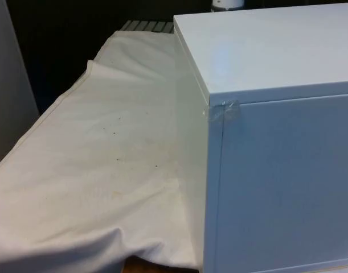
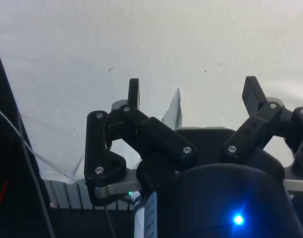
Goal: Open the drawer, then close it.
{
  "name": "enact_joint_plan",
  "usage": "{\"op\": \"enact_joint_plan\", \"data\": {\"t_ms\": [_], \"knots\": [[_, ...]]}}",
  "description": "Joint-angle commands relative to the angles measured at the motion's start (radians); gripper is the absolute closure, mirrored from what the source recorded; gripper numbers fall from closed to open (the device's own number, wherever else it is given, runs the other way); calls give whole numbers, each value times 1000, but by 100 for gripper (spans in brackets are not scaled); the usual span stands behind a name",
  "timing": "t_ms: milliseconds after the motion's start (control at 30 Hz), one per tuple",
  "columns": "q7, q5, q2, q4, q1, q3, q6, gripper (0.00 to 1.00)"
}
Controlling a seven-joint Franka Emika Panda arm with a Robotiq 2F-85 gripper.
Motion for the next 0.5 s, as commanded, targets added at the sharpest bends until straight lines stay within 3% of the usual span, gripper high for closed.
{"op": "enact_joint_plan", "data": {"t_ms": [0, 33, 267, 333, 467], "knots": [[10, -6, -17, -18, 3, 3, 11, 0], [1, 0, -1, -2, 0, 1, 0, 0], [31, -31, -69, -74, 7, 16, 24, 0], [21, -21, -61, -67, 4, 17, 10, 0], [46, -51, -111, -119, 7, 27, 35, 0]]}}
